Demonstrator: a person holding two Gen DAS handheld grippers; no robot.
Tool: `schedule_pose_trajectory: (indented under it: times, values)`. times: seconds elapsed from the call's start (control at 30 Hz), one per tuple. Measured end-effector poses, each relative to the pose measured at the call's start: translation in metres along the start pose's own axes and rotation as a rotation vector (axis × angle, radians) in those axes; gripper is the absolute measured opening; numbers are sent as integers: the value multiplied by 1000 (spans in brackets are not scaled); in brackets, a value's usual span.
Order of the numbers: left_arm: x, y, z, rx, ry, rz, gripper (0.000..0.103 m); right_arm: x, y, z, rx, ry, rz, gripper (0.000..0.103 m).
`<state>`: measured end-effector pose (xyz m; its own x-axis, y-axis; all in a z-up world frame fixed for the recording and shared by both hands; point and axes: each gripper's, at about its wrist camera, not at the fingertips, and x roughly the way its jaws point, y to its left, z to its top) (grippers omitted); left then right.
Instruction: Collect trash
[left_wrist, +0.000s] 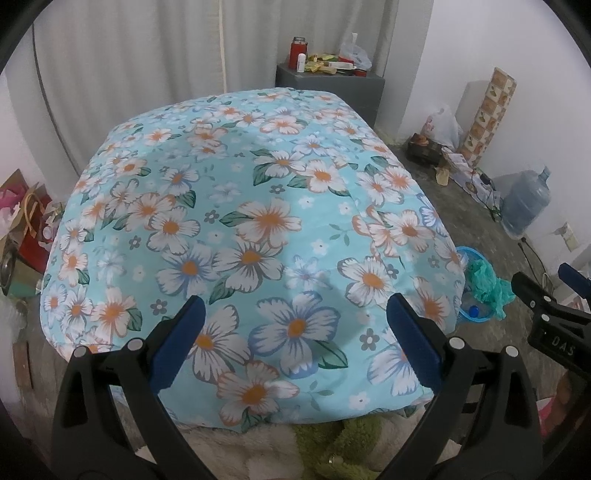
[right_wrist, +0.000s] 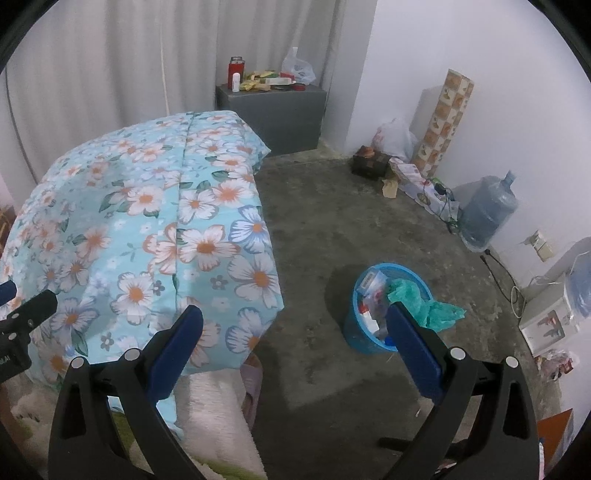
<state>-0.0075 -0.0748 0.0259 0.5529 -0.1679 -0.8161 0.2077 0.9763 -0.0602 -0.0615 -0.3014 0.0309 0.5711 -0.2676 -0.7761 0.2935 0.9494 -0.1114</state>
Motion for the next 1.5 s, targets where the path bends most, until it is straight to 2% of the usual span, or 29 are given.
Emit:
schedule_pose_trajectory:
  times: [1.5]
  values:
    - [-1, 4, 4, -18, -2, 18, 94, 1, 5, -1, -35, -3, 10, 97]
